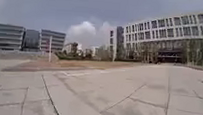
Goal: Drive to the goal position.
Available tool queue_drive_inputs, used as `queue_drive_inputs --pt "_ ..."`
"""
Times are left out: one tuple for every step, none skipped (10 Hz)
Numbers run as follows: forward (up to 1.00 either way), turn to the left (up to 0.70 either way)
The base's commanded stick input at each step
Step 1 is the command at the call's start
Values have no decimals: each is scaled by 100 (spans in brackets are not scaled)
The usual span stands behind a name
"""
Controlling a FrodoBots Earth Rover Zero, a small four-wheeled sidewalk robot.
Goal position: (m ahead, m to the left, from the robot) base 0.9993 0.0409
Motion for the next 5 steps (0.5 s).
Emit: queue_drive_inputs --pt "70 -5" --pt "70 -12" --pt "70 -20" --pt "70 -27" --pt "70 -35"
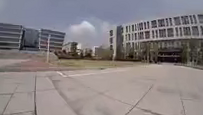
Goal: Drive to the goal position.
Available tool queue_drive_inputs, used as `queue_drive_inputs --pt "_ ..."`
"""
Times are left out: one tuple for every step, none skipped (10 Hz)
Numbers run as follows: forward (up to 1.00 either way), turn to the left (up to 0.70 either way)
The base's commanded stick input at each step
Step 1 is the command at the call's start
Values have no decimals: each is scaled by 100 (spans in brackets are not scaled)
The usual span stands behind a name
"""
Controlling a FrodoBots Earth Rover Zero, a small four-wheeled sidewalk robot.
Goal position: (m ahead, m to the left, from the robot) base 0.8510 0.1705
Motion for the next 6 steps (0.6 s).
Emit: queue_drive_inputs --pt "70 -35" --pt "70 -35" --pt "70 -35" --pt "70 -35" --pt "70 -35" --pt "70 -35"
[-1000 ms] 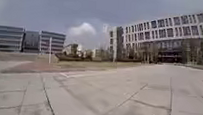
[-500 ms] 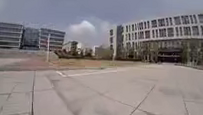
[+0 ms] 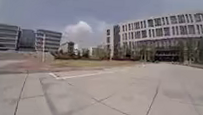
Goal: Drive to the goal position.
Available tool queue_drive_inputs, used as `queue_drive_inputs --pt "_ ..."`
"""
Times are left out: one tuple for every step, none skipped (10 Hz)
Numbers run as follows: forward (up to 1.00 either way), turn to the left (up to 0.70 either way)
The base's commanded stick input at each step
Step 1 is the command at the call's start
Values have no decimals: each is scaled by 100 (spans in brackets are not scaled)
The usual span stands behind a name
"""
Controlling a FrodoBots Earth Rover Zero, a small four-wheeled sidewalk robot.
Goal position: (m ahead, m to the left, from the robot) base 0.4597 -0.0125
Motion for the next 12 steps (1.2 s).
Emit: queue_drive_inputs --pt "70 -35" --pt "70 -35" --pt "70 -35" --pt "70 -35" --pt "70 -33" --pt "70 -25" --pt "70 -18" --pt "70 -10" --pt "70 -2" --pt "70 0" --pt "70 0" --pt "70 0"
